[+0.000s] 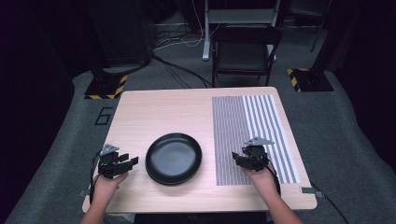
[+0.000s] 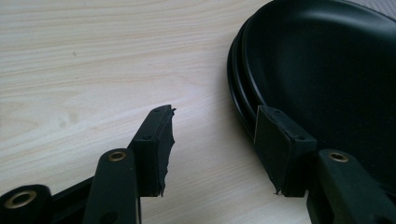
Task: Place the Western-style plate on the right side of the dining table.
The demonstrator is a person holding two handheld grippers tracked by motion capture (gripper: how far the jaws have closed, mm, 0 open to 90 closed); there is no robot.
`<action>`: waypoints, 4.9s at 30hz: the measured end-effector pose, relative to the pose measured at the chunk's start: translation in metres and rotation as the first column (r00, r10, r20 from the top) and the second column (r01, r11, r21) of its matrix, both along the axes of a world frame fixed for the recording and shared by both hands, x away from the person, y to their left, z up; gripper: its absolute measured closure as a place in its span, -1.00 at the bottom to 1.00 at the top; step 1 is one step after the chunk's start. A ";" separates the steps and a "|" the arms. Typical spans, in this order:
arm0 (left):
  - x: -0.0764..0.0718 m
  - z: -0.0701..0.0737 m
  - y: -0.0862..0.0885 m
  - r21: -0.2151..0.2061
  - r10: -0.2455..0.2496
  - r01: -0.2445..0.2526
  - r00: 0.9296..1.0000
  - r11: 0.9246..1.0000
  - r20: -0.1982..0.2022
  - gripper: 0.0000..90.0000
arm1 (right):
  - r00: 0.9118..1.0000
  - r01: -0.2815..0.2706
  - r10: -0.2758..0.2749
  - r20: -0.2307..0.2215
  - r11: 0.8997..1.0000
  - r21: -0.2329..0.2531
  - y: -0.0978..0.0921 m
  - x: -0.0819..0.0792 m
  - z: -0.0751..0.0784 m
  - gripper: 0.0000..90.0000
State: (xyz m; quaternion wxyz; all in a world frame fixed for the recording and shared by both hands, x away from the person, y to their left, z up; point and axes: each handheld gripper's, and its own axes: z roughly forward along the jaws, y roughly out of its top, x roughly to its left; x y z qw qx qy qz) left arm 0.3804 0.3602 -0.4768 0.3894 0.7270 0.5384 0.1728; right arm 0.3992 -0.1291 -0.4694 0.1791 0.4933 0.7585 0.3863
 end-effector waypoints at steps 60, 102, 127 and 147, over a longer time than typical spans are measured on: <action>0.011 -0.011 -0.028 -0.213 0.025 -0.055 0.990 0.975 -0.142 0.75 | 0.976 -0.052 0.105 -0.192 0.962 0.267 0.105 0.022 -0.022 0.61; 0.028 -0.013 -0.045 -0.238 0.038 -0.074 0.987 0.968 -0.154 0.80 | 0.967 0.057 0.040 -0.253 0.930 0.364 0.094 0.034 -0.028 0.46; 0.015 -0.020 -0.049 -0.297 0.082 -0.139 0.977 0.945 -0.197 0.62 | 0.959 0.074 0.048 -0.278 0.907 0.414 0.094 0.026 -0.032 0.64; 0.018 -0.020 -0.062 -0.292 0.151 -0.203 0.970 0.935 -0.190 0.71 | 0.943 0.160 0.014 -0.331 0.856 0.491 0.089 0.027 -0.034 0.73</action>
